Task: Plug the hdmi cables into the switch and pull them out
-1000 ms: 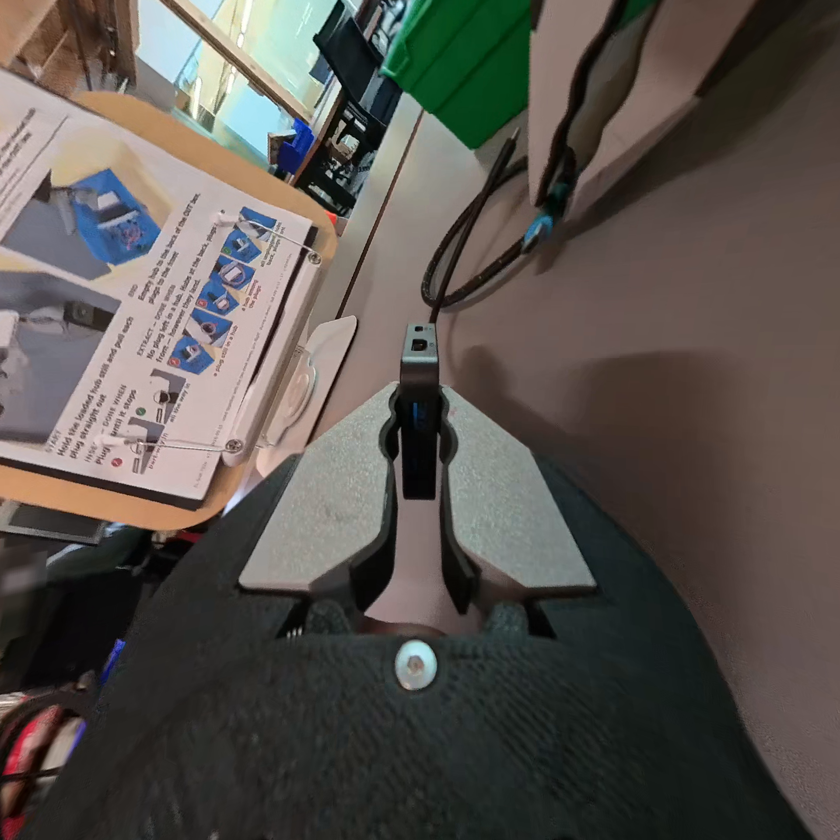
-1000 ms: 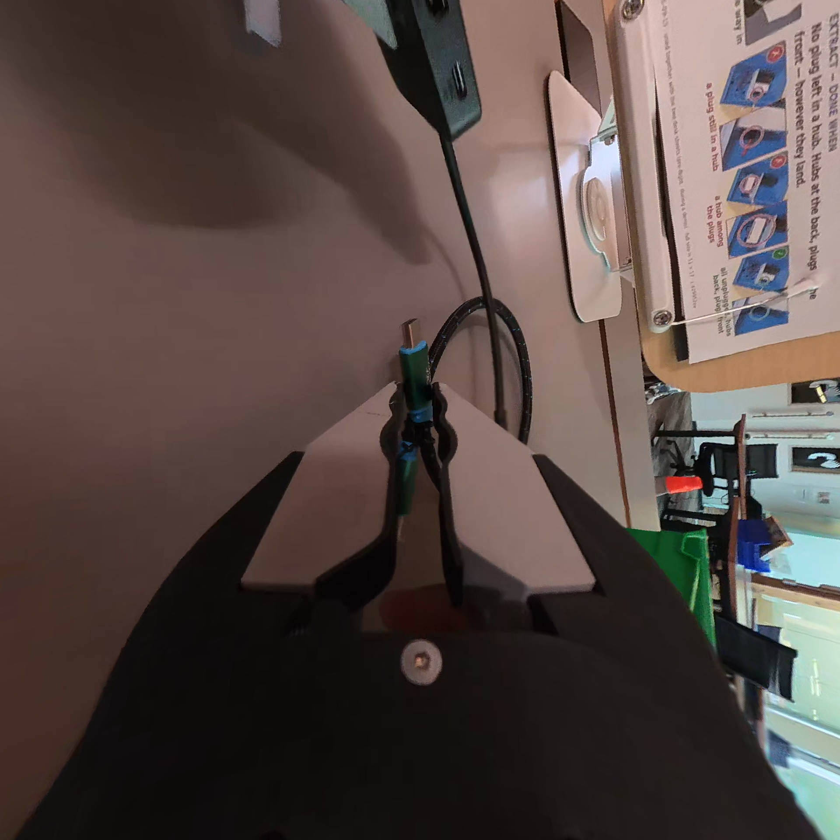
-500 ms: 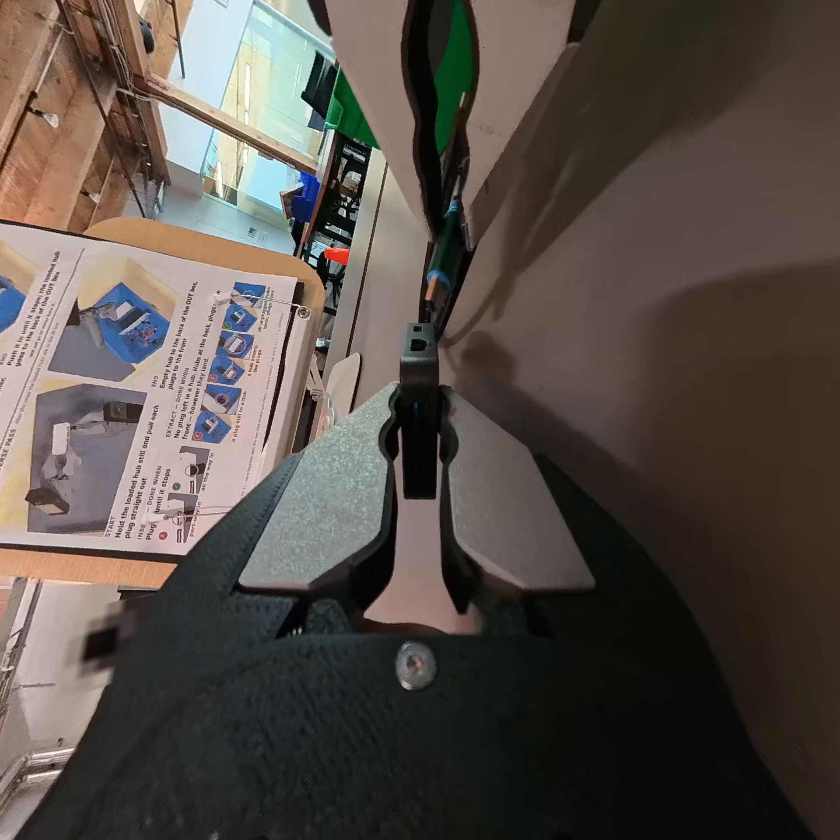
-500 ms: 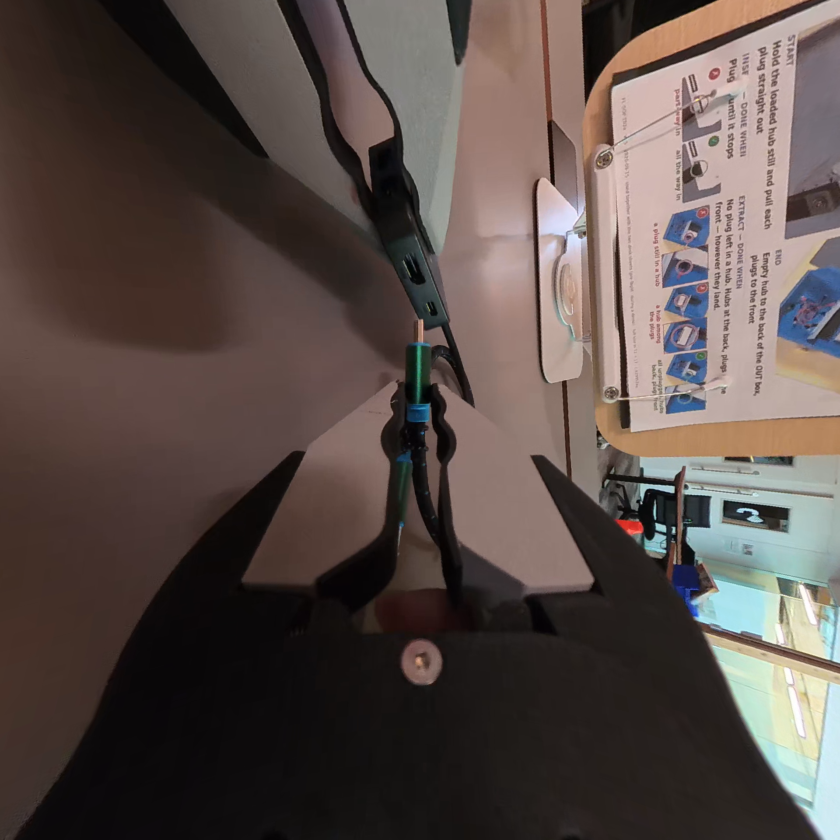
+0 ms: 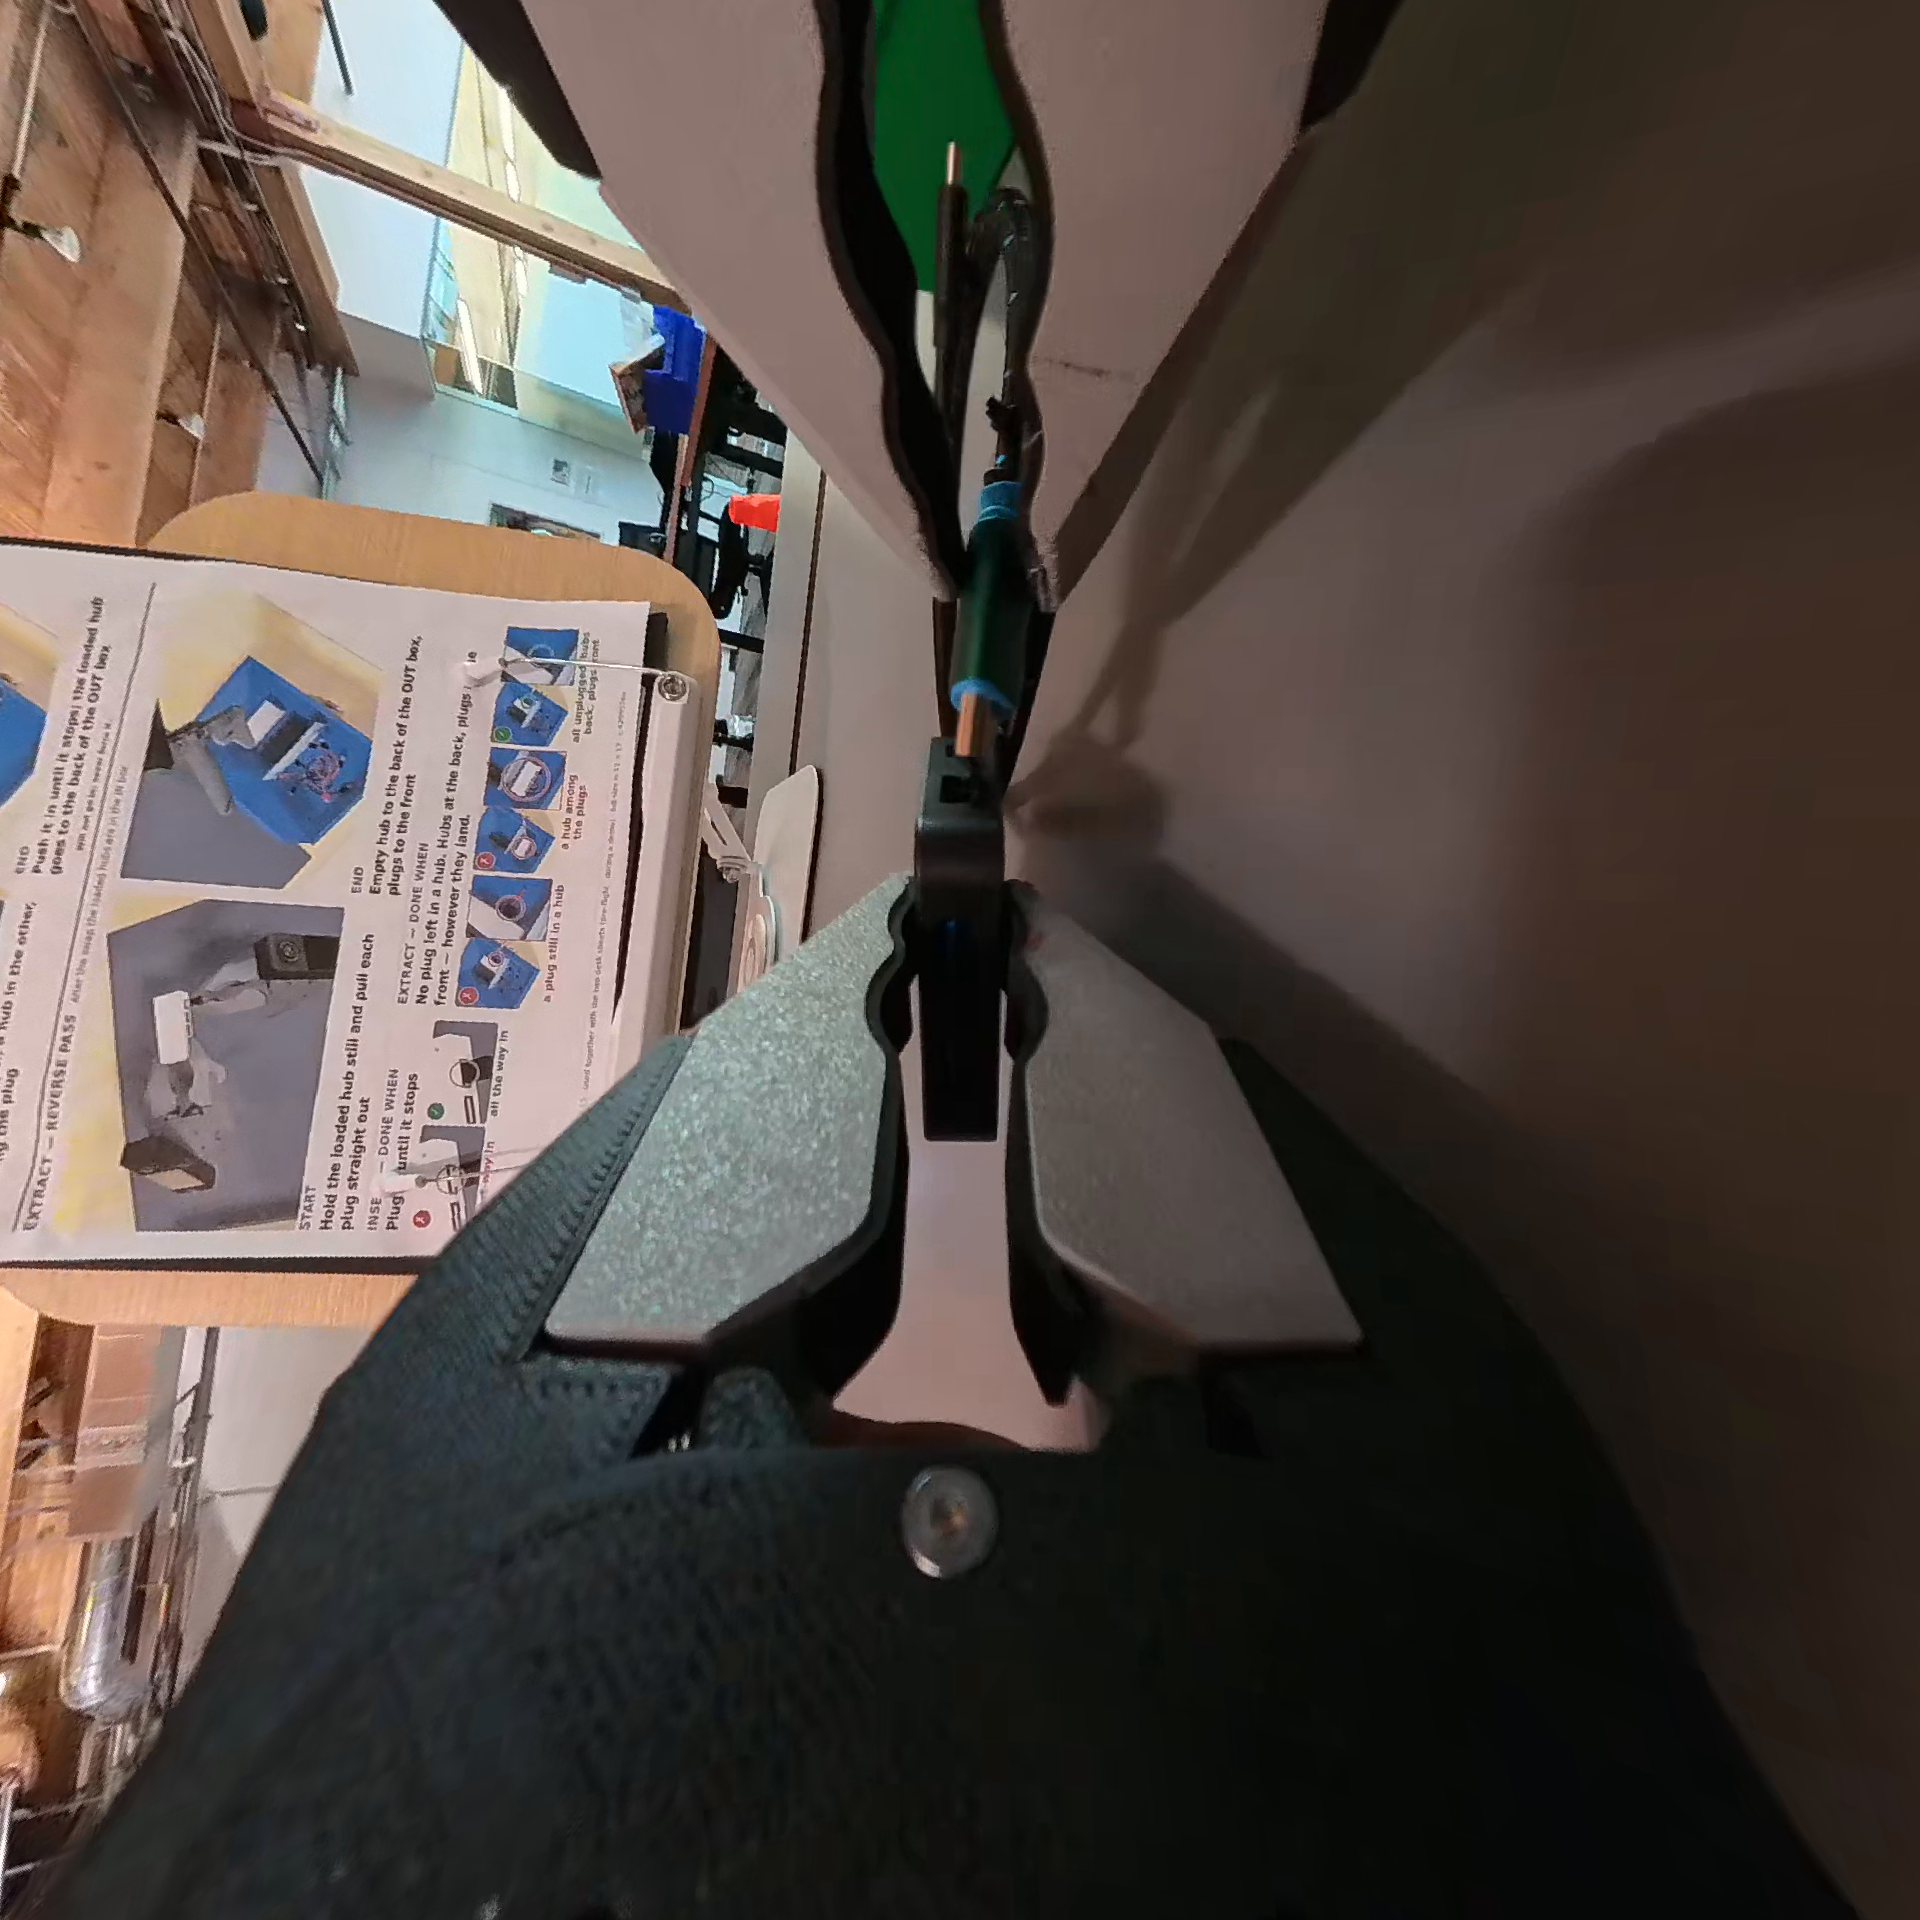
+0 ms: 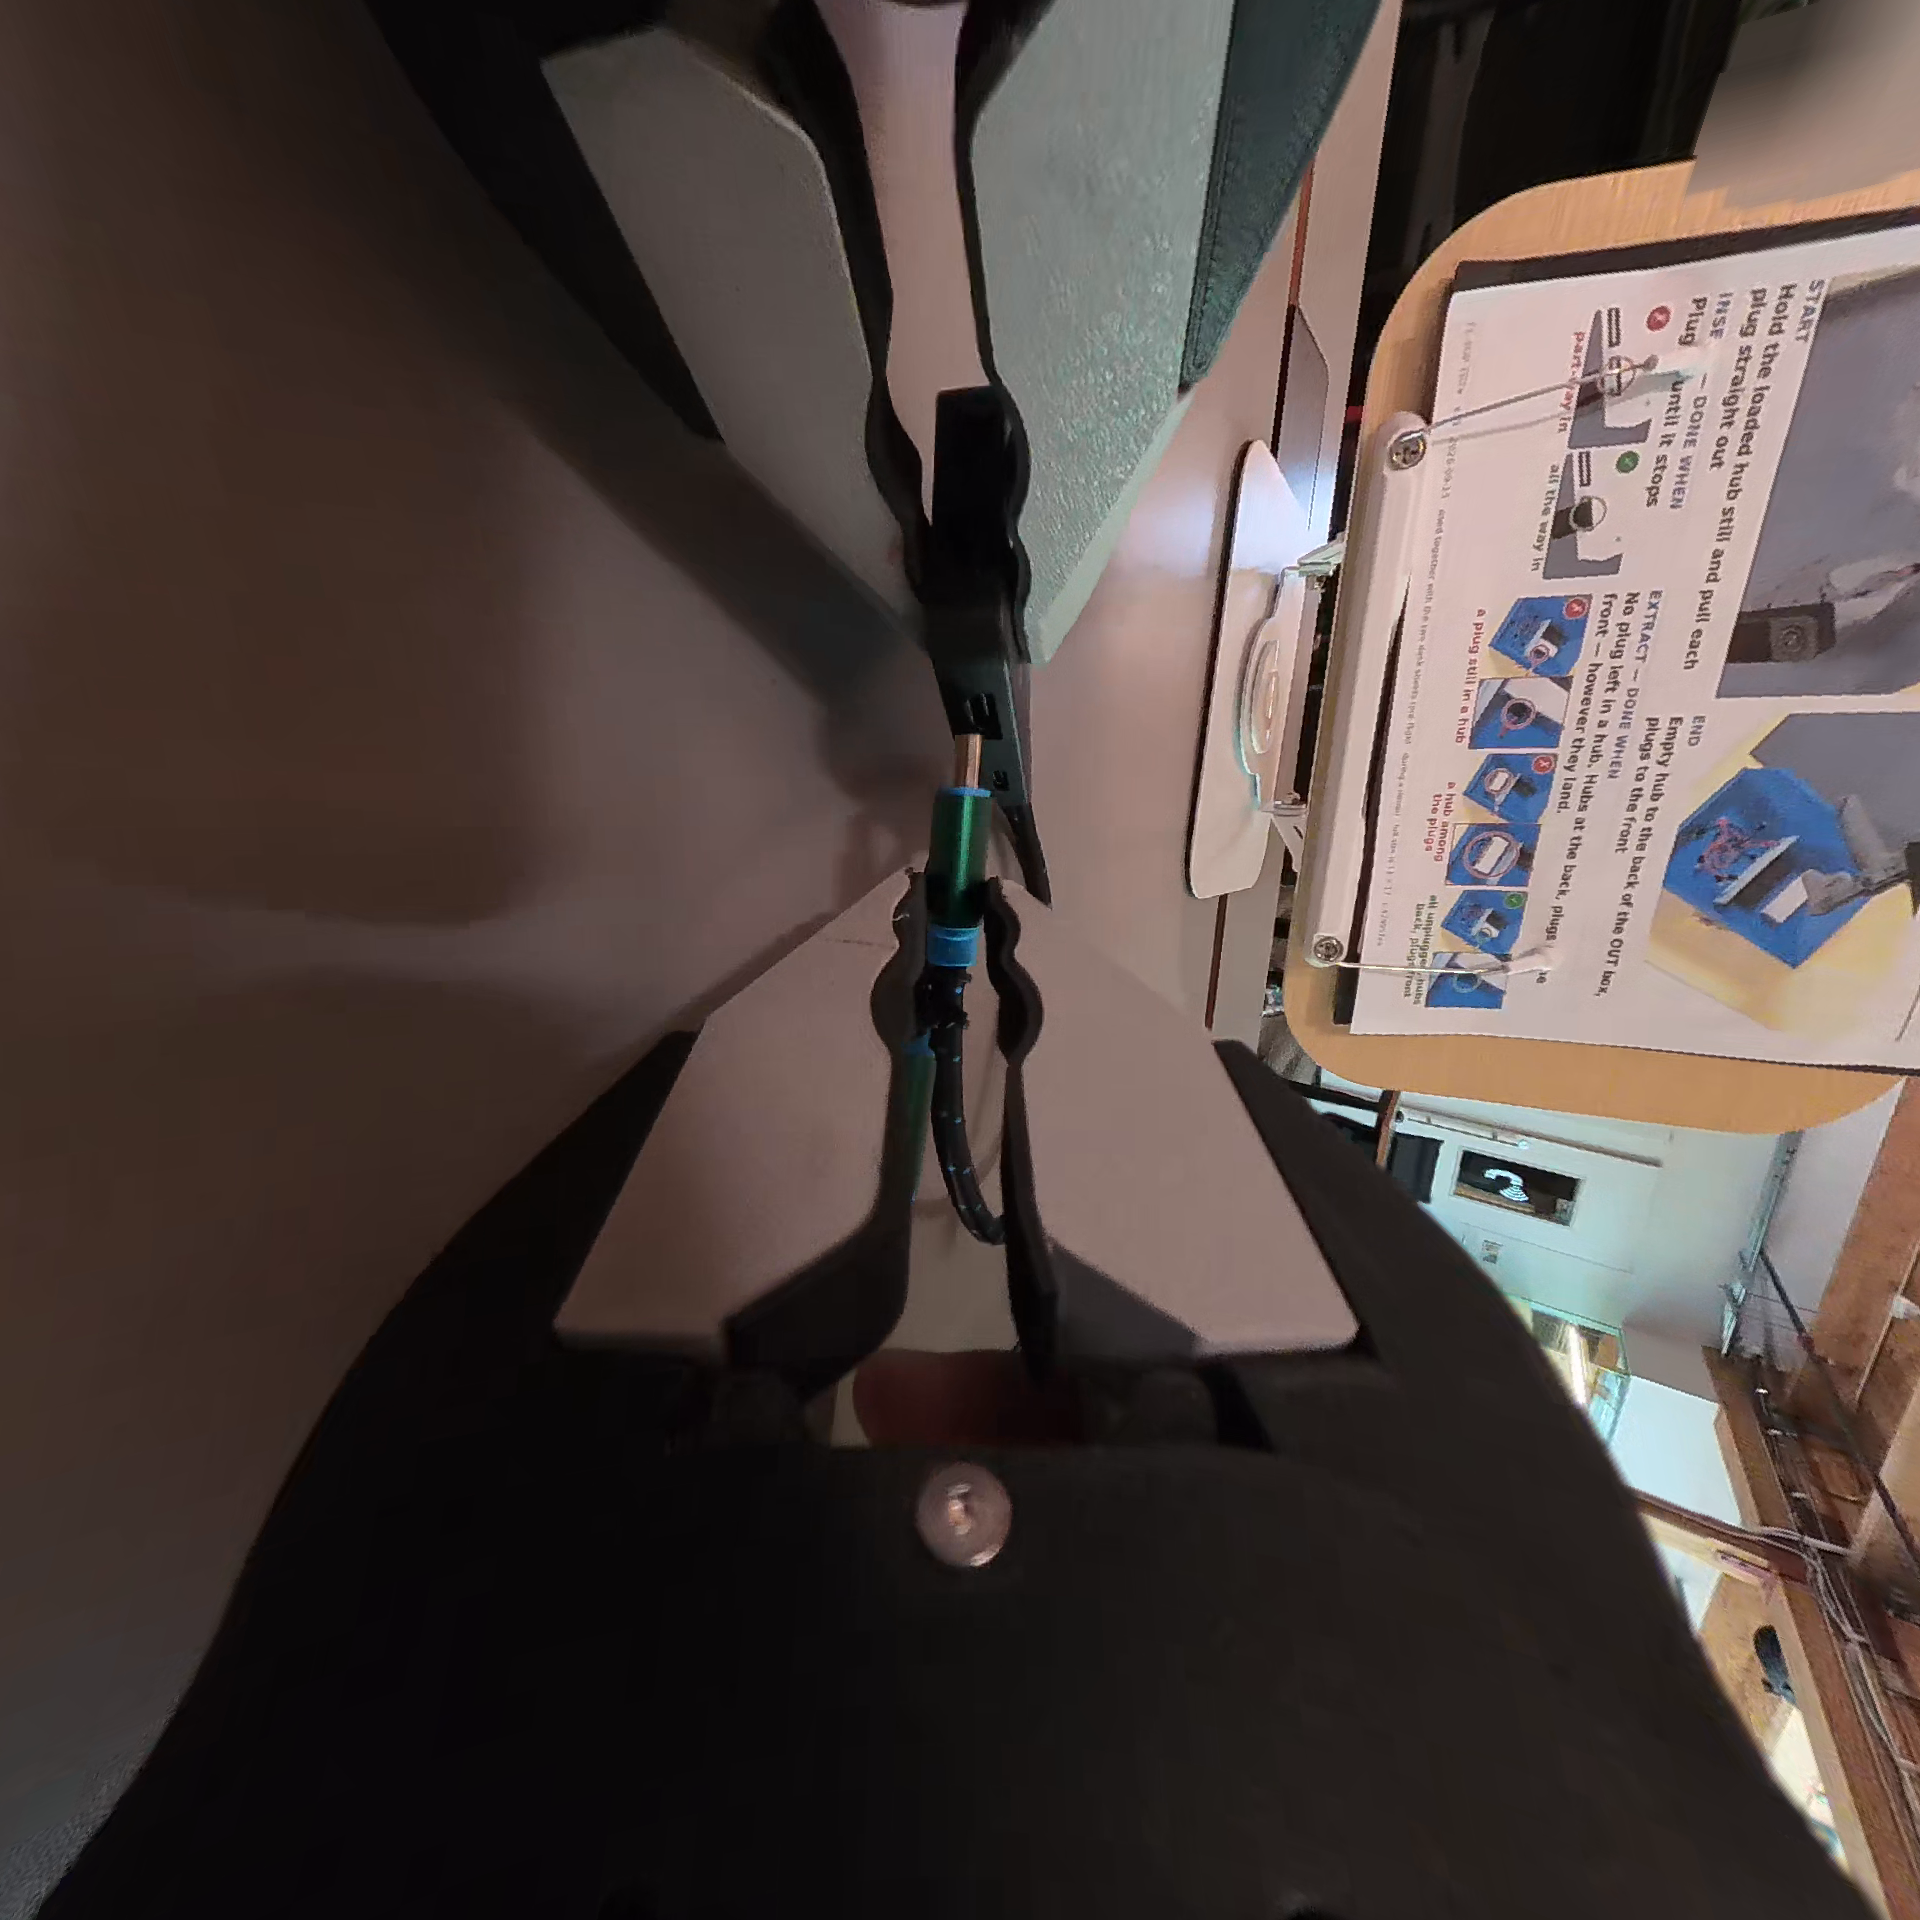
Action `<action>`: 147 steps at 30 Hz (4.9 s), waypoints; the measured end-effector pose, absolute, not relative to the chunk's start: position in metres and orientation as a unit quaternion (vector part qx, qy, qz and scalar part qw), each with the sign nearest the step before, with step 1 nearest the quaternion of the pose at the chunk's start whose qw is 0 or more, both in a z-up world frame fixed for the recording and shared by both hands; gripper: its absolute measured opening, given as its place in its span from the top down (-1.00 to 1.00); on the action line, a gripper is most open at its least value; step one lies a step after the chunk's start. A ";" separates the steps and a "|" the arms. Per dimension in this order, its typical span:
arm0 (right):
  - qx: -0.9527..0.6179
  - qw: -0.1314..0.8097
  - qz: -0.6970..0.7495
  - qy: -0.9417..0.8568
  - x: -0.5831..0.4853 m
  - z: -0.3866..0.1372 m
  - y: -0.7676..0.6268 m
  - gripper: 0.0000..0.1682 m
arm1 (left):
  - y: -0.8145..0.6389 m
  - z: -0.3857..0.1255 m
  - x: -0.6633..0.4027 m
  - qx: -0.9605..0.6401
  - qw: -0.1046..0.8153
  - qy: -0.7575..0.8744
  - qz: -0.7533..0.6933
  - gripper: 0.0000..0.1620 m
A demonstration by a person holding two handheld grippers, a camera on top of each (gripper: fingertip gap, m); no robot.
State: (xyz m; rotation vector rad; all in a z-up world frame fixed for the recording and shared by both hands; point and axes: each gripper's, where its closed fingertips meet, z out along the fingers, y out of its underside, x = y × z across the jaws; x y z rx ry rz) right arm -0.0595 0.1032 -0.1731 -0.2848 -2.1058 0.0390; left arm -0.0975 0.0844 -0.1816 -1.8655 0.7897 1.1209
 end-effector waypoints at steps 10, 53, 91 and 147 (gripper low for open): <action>-0.113 0.489 0.040 -0.864 -0.060 -0.170 0.100 0.90 | 0.082 -0.181 -0.098 -0.746 0.412 0.302 0.427 0.86; -0.047 0.567 -0.001 -0.822 -0.051 -0.146 0.093 0.90 | 0.073 -0.149 -0.056 -0.722 0.560 0.297 0.279 0.86; -0.384 0.322 0.214 -0.839 0.024 -0.161 0.112 0.74 | 0.070 -0.167 -0.049 -0.729 0.505 0.354 0.296 0.86; -0.420 0.057 0.410 -0.807 0.008 -0.191 0.074 0.90 | 0.058 -0.188 -0.027 -0.717 0.512 0.418 0.220 0.83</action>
